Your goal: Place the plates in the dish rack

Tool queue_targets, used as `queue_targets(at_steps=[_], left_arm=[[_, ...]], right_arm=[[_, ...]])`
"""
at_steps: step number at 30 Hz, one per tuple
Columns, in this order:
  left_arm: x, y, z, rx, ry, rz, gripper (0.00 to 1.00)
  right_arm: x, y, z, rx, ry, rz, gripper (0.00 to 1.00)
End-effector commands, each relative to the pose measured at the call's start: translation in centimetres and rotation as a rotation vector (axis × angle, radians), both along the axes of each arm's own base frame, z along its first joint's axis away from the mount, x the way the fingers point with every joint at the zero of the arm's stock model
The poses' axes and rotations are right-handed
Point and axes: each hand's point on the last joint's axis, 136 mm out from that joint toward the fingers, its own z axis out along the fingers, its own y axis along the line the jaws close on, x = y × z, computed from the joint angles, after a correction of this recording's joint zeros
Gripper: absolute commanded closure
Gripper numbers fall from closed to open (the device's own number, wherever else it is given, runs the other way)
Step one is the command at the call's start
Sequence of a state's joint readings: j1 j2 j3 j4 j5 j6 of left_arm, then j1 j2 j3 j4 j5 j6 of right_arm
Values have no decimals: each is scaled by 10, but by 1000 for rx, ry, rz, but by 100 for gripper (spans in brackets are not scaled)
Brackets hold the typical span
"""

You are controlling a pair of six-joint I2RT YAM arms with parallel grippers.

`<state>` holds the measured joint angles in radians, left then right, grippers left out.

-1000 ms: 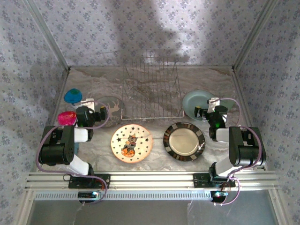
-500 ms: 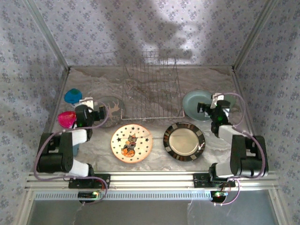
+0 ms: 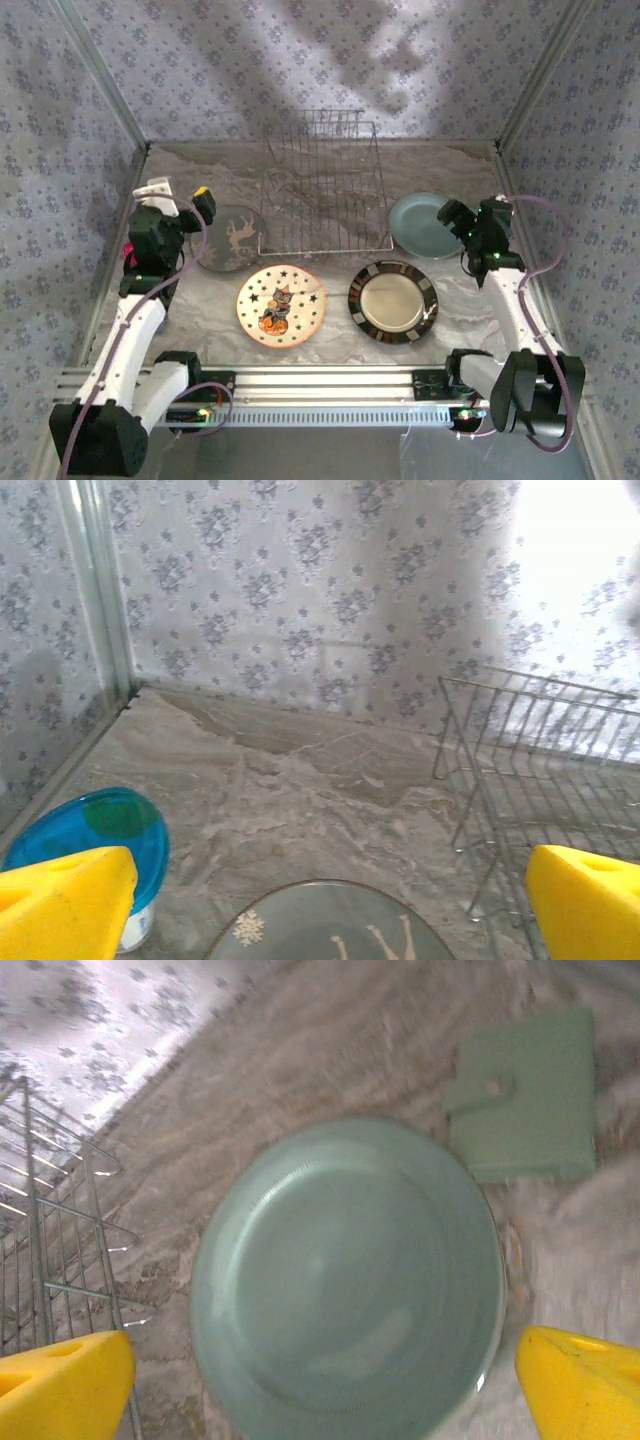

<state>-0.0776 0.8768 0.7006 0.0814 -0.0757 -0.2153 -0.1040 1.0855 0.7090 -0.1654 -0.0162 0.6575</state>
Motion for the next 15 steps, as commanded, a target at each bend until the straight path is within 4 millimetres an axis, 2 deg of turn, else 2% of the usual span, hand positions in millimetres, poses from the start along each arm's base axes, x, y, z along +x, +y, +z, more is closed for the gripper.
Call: queue_targets(at_steps=[1,7,15], left_arm=[[-3,-24,-1,-45,80,-91,1],[0,-77,9,-13,149,-239,1],[-4,-135,5,37,177,-390,1]], right_arm=[[-19,10,-31,218,109,-64,0],[-21,13,-47,309,98,-51,2],[-9,12,-67,447,94,-22,13]])
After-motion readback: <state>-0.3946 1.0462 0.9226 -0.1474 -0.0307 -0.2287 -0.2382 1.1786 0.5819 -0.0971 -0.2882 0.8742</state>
